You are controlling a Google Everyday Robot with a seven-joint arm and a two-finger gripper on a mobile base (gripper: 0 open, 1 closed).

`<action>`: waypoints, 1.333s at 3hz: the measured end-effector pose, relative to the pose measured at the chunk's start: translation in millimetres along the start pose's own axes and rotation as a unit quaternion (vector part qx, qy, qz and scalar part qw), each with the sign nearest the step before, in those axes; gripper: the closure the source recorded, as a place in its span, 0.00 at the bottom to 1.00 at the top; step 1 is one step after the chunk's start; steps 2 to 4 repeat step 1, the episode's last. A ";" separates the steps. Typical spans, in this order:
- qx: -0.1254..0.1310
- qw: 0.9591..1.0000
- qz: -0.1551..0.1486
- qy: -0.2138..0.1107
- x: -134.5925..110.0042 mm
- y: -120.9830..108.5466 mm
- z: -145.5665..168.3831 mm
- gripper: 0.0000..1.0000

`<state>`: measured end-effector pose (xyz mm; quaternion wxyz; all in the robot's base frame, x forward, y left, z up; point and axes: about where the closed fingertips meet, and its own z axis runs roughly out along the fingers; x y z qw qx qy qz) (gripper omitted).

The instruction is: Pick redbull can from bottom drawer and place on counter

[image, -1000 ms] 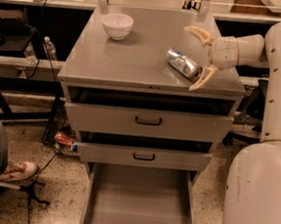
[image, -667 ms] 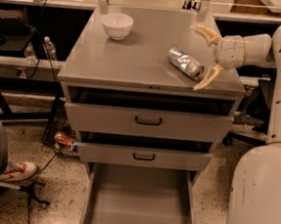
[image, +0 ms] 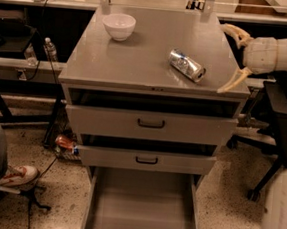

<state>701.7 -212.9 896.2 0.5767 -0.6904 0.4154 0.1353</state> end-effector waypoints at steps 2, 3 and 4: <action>0.038 0.998 0.013 0.046 6.9 10.3 -57.6 0.00; 0.038 0.998 0.013 0.046 6.9 10.3 -57.6 0.00; 0.038 0.998 0.013 0.046 6.9 10.3 -57.6 0.00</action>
Offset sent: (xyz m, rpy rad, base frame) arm 0.0000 0.0000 0.0000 0.0000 0.0000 0.0000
